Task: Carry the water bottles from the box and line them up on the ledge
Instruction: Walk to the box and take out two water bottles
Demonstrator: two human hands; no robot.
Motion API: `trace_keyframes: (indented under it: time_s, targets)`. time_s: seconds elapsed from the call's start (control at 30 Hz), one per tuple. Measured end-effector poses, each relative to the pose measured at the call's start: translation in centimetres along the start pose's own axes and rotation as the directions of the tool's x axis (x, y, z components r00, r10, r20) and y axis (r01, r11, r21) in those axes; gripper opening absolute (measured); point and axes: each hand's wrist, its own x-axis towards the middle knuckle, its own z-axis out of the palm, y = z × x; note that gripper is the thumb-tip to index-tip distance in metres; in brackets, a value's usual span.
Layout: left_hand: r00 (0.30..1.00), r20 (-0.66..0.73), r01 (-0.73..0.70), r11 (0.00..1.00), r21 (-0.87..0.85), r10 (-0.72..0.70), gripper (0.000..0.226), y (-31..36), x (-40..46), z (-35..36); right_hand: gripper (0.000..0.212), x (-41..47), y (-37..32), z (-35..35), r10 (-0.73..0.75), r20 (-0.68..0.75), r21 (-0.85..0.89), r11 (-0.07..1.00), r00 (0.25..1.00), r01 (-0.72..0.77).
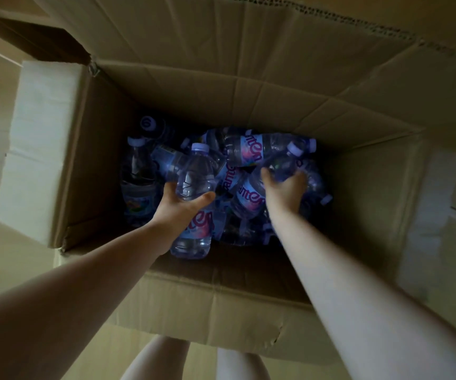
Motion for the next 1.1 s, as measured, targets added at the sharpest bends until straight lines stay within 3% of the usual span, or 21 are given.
trace_keyframes:
  time_s: [0.13, 0.23, 0.33, 0.47, 0.63, 0.73, 0.9, 1.1]
  targets:
    - [1.000, -0.001, -0.016, 1.000, -0.005, 0.016, 0.067, -0.1, 0.5, 0.2, 0.107, -1.4, 2.8, 2.7, 0.166, 0.084, 0.144, 0.974, 0.983, -0.177]
    - [0.999, -0.027, -0.030, 0.999, -0.040, 0.028, 0.060, -0.3, 0.9, 0.7, 0.116, -1.1, 2.8, 4.5, 0.321, 0.054, 0.222, 0.919, 0.945, -0.325]
    - [0.998, -0.048, -0.043, 0.997, -0.059, 0.040, 0.060, -0.7, 1.3, 1.1, 0.109, 0.6, 2.2, 5.5, 0.508, -0.016, 0.264, 0.833, 0.861, -0.486]
    - [0.998, -0.038, -0.052, 0.996, -0.067, 0.049, 0.065, -1.0, 1.4, 1.1, 0.096, 3.1, 1.6, 5.2, 0.622, 0.057, 0.183, 0.763, 0.781, -0.620]
    - [0.995, -0.063, -0.079, 0.994, -0.076, 0.075, 0.061, -1.1, 0.8, 0.6, 0.087, 1.6, 1.6, 4.8, 0.581, 0.108, 0.343, 0.740, 0.807, -0.579]
    - [0.994, -0.080, -0.084, 0.995, -0.050, 0.080, 0.063, -0.9, -0.7, 0.0, 0.081, -1.7, 1.0, 3.8, 0.467, 0.175, 0.367, 0.786, 0.867, -0.498]
    - [0.973, -0.150, -0.172, 0.984, 0.053, 0.178, 0.064, 1.2, -5.3, -2.1, 0.076, -8.0, -2.0, 0.3, 0.165, 0.184, 0.145, 0.970, 0.969, -0.193]
    - [0.882, -0.362, -0.271, 0.954, 0.131, 0.301, 0.052, 3.9, -13.2, -6.5, 0.069, -16.3, -7.3, -4.6, -0.070, 0.096, 0.044, 0.997, 0.993, 0.066]
